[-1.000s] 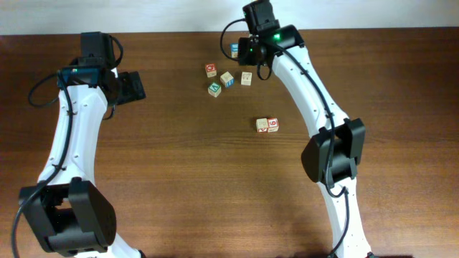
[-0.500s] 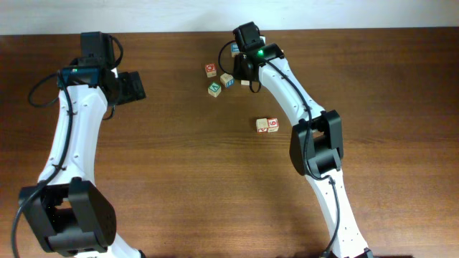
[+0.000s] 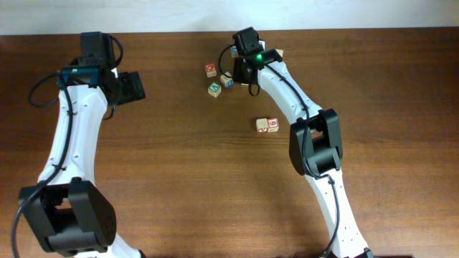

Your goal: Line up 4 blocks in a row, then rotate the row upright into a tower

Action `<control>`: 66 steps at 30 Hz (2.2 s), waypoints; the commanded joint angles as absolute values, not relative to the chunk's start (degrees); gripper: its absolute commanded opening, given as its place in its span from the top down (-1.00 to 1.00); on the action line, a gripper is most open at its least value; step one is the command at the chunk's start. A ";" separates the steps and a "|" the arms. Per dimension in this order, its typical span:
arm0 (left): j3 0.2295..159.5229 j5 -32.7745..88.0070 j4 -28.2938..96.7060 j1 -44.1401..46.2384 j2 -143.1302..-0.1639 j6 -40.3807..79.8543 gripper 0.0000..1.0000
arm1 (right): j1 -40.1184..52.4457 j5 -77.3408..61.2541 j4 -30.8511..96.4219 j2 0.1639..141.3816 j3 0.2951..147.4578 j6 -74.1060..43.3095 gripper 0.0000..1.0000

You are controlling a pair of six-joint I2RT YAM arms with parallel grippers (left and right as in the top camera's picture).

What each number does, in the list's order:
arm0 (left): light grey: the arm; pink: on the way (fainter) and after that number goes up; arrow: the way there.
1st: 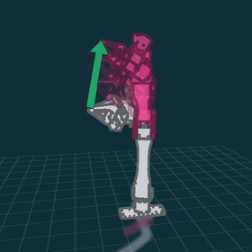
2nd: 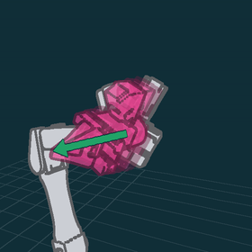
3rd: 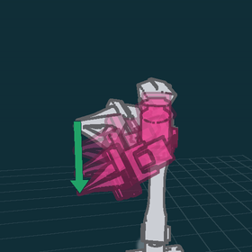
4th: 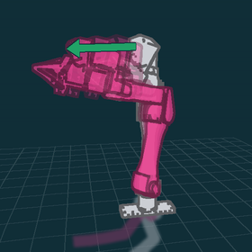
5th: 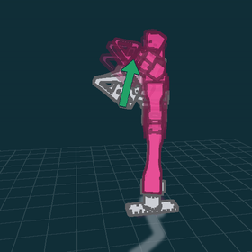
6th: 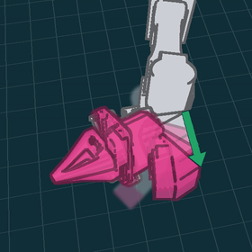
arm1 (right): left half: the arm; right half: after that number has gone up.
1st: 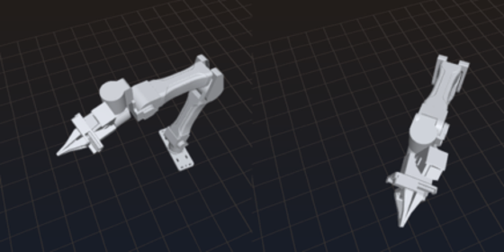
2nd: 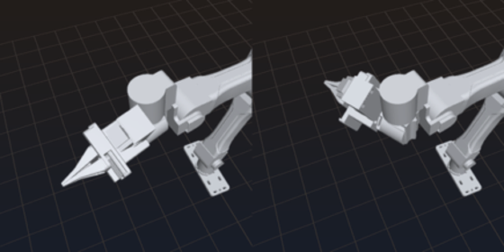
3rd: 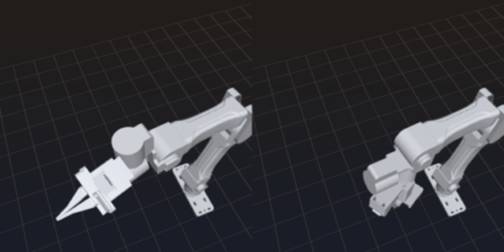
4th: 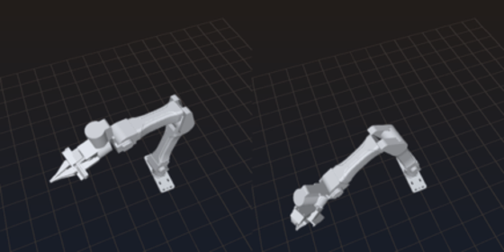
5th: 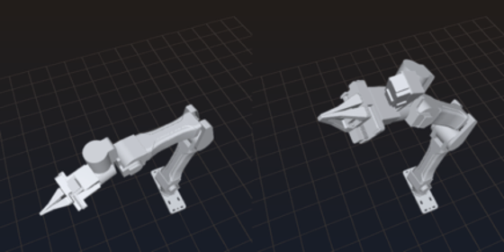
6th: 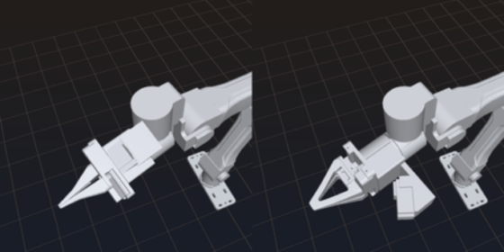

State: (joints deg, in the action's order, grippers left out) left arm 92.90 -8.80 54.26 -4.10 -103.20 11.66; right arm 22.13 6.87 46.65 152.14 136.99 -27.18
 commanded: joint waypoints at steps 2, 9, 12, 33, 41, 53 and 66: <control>93.86 -8.21 54.54 -4.14 -103.50 12.38 -0.98 | 22.55 7.99 47.22 153.36 136.68 -27.97 0.42; 93.86 -8.19 54.54 -4.14 -103.50 12.40 -0.98 | 22.65 -0.91 63.66 153.36 143.57 -27.94 0.57; 93.86 -8.19 54.50 -4.14 -103.50 12.40 -0.98 | 24.53 -7.07 72.95 153.38 143.52 -27.55 0.55; 93.86 -8.16 54.52 -4.14 -103.50 12.40 -0.98 | 27.75 1.91 88.09 153.36 149.97 -21.19 0.00; 93.86 -8.21 54.59 -4.14 -103.50 12.38 -0.98 | 27.62 2.24 57.91 154.87 152.31 -17.87 -0.26; 93.86 -8.19 54.81 -4.14 -103.50 12.38 -0.98 | 26.57 2.20 46.63 153.73 141.71 -9.45 0.39; 93.86 -8.21 54.76 -4.14 -103.50 12.38 -0.98 | 27.77 -7.16 90.72 147.63 151.59 -18.52 0.49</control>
